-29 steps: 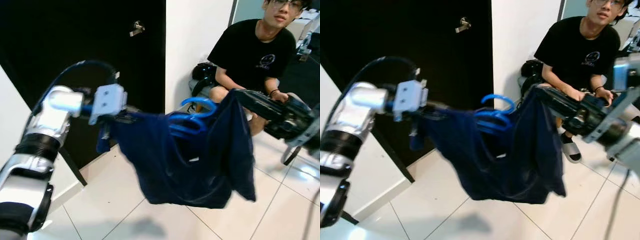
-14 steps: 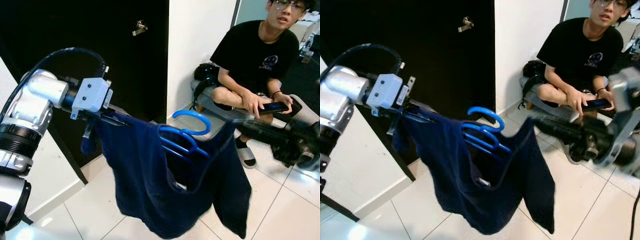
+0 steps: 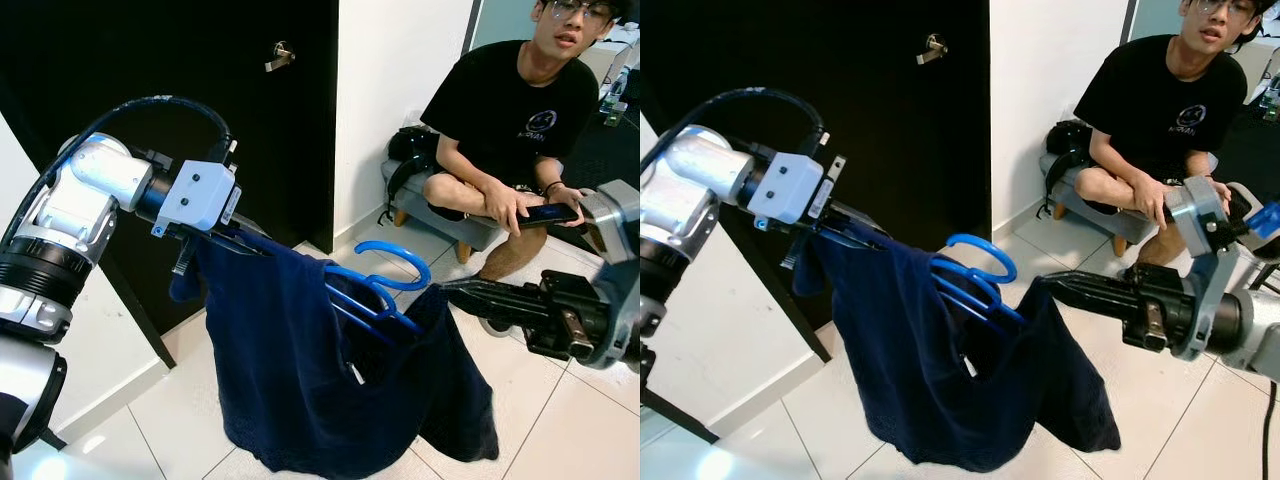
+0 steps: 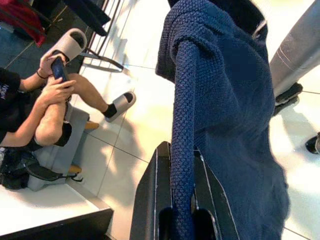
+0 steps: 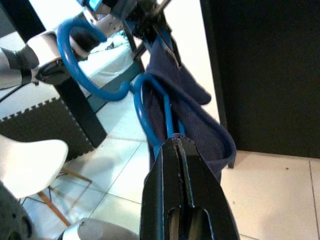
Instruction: Hang hanger
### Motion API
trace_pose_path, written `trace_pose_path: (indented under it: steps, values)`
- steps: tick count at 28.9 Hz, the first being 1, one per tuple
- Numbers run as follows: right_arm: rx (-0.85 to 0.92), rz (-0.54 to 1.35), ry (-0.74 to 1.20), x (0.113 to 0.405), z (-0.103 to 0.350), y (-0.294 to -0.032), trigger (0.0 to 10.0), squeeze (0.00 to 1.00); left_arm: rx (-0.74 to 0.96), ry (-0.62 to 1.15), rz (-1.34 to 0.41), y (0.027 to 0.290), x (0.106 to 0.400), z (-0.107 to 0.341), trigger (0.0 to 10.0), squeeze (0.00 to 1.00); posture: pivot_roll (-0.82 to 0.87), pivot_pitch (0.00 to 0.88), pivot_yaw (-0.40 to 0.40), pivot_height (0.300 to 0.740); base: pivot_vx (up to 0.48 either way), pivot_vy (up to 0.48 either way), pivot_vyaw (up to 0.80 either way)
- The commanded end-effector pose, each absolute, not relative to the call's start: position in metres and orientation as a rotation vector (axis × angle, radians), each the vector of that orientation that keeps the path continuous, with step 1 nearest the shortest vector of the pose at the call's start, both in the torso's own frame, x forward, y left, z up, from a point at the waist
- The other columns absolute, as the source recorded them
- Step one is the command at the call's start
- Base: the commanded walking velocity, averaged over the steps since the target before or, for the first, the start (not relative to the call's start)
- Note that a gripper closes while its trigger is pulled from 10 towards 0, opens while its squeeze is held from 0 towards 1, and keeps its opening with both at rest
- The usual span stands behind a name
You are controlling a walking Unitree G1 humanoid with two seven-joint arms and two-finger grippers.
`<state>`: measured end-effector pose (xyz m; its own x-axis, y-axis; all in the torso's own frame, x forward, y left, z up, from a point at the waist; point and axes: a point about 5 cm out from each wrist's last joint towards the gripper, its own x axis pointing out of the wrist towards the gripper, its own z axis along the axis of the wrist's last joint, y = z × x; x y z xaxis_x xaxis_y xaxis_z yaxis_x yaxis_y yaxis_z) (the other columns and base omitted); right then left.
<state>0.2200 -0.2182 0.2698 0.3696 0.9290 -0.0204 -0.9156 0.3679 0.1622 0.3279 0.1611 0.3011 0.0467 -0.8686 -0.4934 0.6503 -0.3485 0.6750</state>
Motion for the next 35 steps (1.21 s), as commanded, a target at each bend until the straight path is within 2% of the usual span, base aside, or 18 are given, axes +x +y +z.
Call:
trace_pose_path:
  steps: [1, 8, 10, 11, 12, 13, 14, 16, 17, 20, 22, 25, 26, 27, 29, 32, 34, 35]
  values:
    - [0.138, 1.220, 0.056, 0.220, 0.280, -0.212, 0.0, 0.00, 1.080, -0.252, -1.620, 0.159, 0.330, 0.293, 0.0, 0.00, -0.08, 0.032, 0.041, 0.740, 0.000, 0.000, 0.00]
    - [0.171, 1.109, -0.051, 0.237, 0.294, -0.213, 0.0, 0.00, 0.999, -0.270, -1.643, 0.147, 0.328, 0.276, 0.0, 0.00, -0.08, 0.030, 0.041, 0.740, 0.000, 0.000, 0.00]
    - [0.174, 1.073, -0.062, 0.243, 0.296, -0.214, 0.4, 0.00, 0.981, -0.283, -1.660, 0.143, 0.326, 0.272, 0.0, 0.00, -0.08, 0.028, 0.039, 0.740, 0.000, 0.000, 0.00]
    - [0.169, 1.038, -0.056, 0.248, 0.296, -0.213, 3.0, 0.00, 0.957, -0.299, -1.672, 0.139, 0.324, 0.268, 0.0, 0.00, -0.08, 0.028, 0.039, 0.740, 0.000, 0.000, 0.00]
    - [0.136, 0.992, 0.004, 0.254, 0.287, -0.213, 10.0, 0.04, 0.930, -0.327, -1.678, 0.135, 0.322, 0.267, 0.0, 0.00, -0.09, 0.027, 0.033, 0.740, 0.000, 0.000, 0.00]
    - [0.113, 0.973, 0.057, 0.257, 0.280, -0.212, 10.0, 0.52, 0.906, -0.352, -1.681, 0.132, 0.320, 0.268, 0.0, 0.00, -0.09, 0.027, 0.032, 0.740, 0.000, 0.000, 0.00]
    - [0.090, 0.970, 0.103, 0.257, 0.273, -0.211, 10.0, 0.92, 0.884, -0.374, -1.680, 0.129, 0.319, 0.269, 0.0, 0.00, -0.09, 0.027, 0.030, 0.740, 0.000, 0.000, 0.00]
    - [0.090, 0.970, 0.103, 0.257, 0.273, -0.211, 10.0, 0.92, 0.884, -0.374, -1.680, 0.129, 0.319, 0.269, 0.0, 0.00, -0.09, 0.027, 0.030, 0.740, 0.000, 0.000, 0.00]
    - [0.070, 0.980, 0.147, 0.256, 0.267, -0.210, 10.0, 1.00, 0.869, -0.393, -1.675, 0.128, 0.319, 0.271, 0.0, 0.00, -0.09, 0.027, 0.029, 0.740, 0.000, 0.000, 0.00]
    - [-0.042, 0.906, 0.317, 0.257, 0.244, -0.214, 10.0, 1.00, 0.803, -0.454, -1.672, 0.124, 0.317, 0.280, 0.0, 0.00, -0.09, 0.027, 0.027, 0.740, 0.000, 0.000, 0.00]
    - [-0.042, 0.906, 0.317, 0.257, 0.244, -0.214, 10.0, 1.00, 0.803, -0.454, -1.672, 0.124, 0.317, 0.280, 0.0, 0.00, -0.09, 0.027, 0.027, 0.740, 0.000, 0.000, 0.00]
    - [-0.164, 0.598, 0.410, 0.276, 0.227, -0.249, 10.0, 1.00, 0.658, -0.502, -1.688, 0.120, 0.312, 0.288, 0.0, 0.00, -0.10, 0.026, 0.029, 0.740, 0.000, 0.000, 0.00]
    - [-0.164, 0.598, 0.410, 0.276, 0.227, -0.249, 10.0, 1.00, 0.658, -0.502, -1.688, 0.120, 0.312, 0.288, 0.0, 0.00, -0.10, 0.026, 0.029, 0.740, 0.000, 0.000, 0.00]
    - [-0.174, 0.519, 0.410, 0.280, 0.227, -0.260, 10.0, 1.00, 0.627, -0.506, -1.692, 0.119, 0.311, 0.288, 0.0, 0.00, -0.10, 0.026, 0.029, 0.740, 0.000, 0.000, 0.00]
    - [-0.089, 0.501, 0.262, 0.282, 0.252, -0.273, 10.0, 1.00, 0.550, -0.489, -1.706, 0.120, 0.310, 0.286, 0.0, 0.00, -0.10, 0.026, 0.029, 0.740, 0.000, 0.000, 0.00]
    - [-0.069, 0.511, 0.222, 0.281, 0.259, -0.275, 10.0, 1.00, 0.533, -0.484, -1.709, 0.121, 0.310, 0.286, 0.0, 0.00, -0.10, 0.026, 0.030, 0.740, 0.000, 0.000, 0.00]
    - [0.028, 0.665, 0.017, 0.265, 0.299, -0.275, 10.0, 1.00, 0.464, -0.456, -1.710, 0.122, 0.310, 0.281, 0.0, 0.00, -0.11, 0.028, 0.036, 0.740, 0.000, 0.000, 0.00]
    - [0.058, 0.806, -0.086, 0.248, 0.321, -0.274, 10.0, 0.87, 0.440, -0.428, -1.721, 0.122, 0.308, 0.275, 0.0, 0.00, -0.11, 0.029, 0.036, 0.740, 0.000, 0.000, 0.00]
